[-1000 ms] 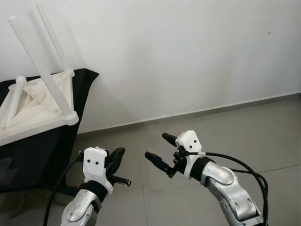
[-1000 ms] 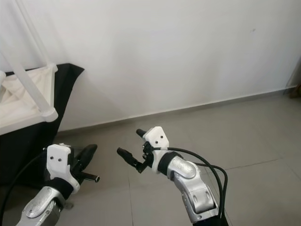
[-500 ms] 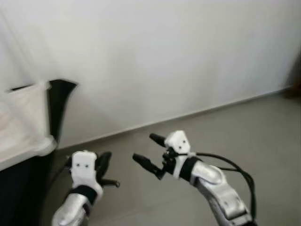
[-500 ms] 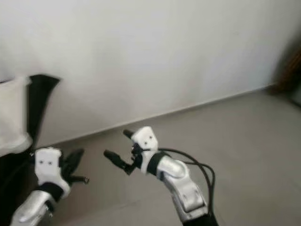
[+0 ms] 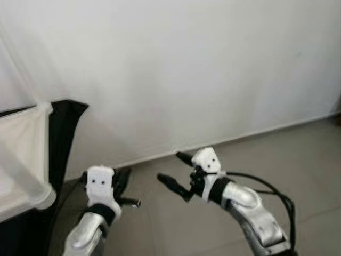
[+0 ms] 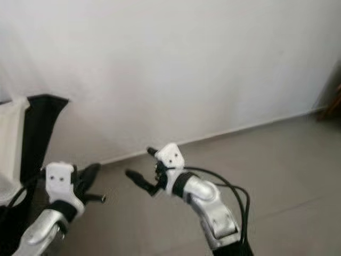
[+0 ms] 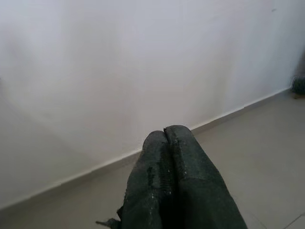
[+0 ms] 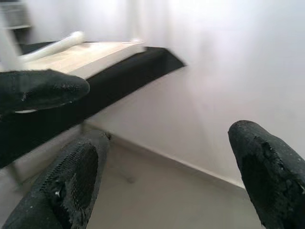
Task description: Building children table
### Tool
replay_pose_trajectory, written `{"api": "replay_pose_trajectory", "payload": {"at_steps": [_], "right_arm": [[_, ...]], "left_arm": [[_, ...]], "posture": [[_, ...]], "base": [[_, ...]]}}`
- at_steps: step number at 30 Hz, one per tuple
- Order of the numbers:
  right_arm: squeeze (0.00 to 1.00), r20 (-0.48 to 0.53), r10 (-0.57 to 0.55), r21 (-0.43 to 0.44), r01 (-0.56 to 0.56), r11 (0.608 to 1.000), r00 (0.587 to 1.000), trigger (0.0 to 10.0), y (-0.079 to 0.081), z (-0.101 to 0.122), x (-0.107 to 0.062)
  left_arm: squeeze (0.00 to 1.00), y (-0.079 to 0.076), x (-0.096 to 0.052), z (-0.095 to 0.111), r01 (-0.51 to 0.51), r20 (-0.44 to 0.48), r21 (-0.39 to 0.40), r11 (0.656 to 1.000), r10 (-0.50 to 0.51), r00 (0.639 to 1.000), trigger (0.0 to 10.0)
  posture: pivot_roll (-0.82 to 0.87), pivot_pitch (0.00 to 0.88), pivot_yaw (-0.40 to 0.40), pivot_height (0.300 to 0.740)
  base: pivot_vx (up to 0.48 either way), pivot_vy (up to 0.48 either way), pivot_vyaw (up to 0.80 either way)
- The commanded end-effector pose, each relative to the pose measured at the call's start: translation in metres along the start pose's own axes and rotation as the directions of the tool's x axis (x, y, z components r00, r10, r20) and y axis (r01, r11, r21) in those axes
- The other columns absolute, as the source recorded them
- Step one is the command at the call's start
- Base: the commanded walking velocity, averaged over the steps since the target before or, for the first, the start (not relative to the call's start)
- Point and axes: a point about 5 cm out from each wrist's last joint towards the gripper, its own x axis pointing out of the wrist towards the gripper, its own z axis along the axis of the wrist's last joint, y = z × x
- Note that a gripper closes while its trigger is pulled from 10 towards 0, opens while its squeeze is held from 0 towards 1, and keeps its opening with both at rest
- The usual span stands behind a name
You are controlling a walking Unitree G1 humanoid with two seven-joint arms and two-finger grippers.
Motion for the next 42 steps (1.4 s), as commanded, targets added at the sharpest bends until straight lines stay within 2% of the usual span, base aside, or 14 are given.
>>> {"api": "replay_pose_trajectory", "payload": {"at_steps": [1, 26, 40, 42], "right_arm": [[0.0, 0.0, -0.005, 0.01, 0.005, 1.0, 1.0, 10.0, -0.0019, -0.0011, -0.0025], [0.0, -0.006, 0.014, -0.002, -0.014, 1.0, 1.0, 10.0, -0.001, -0.0002, -0.0017], [0.0, -0.011, 0.067, -0.011, -0.067, 0.998, 0.998, 10.0, 0.0045, -0.0028, -0.0019], [0.0, -0.013, 0.073, -0.012, -0.073, 0.997, 0.997, 10.0, 0.005, -0.003, -0.0018]], "left_arm": [[0.0, -0.0028, -0.0006, -0.0005, 0.012, 0.003, -0.003, 1.0, -0.012, 1.0, 10.0], [0.0, -0.0038, -0.0007, 0.0, 0.016, 0.004, 0.0, 1.0, -0.016, 1.0, 10.0], [0.0, -0.0071, -0.0018, -0.0027, 0.043, -0.015, 0.034, 0.999, -0.042, 0.999, 10.0], [0.0, -0.0073, -0.0016, -0.0035, 0.044, -0.023, 0.045, 0.998, -0.043, 0.999, 10.0]], "posture": [[-0.12, 0.049, 0.062, 0.74], [-0.12, 0.047, 0.062, 0.74], [-0.12, 0.037, 0.066, 0.74], [-0.12, 0.035, 0.067, 0.74]], "base": [[0.382, 0.0, 0.0], [0.38, 0.0, 0.0], [0.025, 0.0, 0.8], [0.0, -0.465, 0.8]]}}
